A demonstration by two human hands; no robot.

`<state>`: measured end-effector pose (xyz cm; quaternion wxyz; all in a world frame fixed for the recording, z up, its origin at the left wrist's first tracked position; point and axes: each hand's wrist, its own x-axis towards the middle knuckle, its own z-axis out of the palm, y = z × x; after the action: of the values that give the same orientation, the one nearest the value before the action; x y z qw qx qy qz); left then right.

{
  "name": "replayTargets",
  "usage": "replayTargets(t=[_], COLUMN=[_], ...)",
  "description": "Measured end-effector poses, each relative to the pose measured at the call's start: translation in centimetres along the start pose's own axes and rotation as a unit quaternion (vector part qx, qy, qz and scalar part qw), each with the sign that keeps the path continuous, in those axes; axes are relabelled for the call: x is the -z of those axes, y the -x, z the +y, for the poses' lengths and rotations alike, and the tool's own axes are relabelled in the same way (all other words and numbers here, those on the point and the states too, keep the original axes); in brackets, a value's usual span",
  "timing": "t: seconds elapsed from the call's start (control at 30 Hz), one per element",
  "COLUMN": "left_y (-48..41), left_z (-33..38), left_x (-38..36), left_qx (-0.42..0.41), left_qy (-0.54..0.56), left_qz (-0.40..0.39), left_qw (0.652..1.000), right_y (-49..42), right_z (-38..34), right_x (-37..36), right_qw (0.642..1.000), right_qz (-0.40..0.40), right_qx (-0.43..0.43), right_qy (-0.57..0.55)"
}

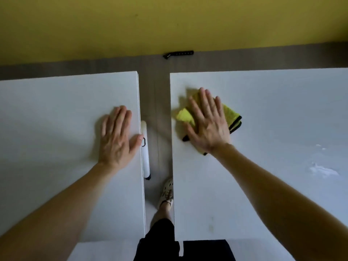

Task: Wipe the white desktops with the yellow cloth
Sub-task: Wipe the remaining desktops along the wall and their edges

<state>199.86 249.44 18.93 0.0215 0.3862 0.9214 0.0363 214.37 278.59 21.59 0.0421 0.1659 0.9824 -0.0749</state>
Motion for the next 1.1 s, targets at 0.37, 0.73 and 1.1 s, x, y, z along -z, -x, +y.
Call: replayTargets(t=[0.37,0.73,1.1], left_y=[0.1,0.1,-0.2], left_z=[-0.2,-0.1,-0.2], left_x=[-0.9,-0.7,-0.6], left_qx=[-0.005,-0.010,-0.010], left_qy=[0.010,0.029,0.013], left_qz=[0.050,0.058,0.064], left_qw=[0.999,0.998,0.998], right_y=[-12.9,0.4,2.3], right_z=[-2.4,-3.9,-7.0], right_x=[0.2,-1.3,-3.1], right_qw=[0.996,0.996,0.995], right_qz=[0.004,-0.042,0.034], right_qx=[0.087,0.077,-0.094], right_qy=[0.019,-0.003,-0.029])
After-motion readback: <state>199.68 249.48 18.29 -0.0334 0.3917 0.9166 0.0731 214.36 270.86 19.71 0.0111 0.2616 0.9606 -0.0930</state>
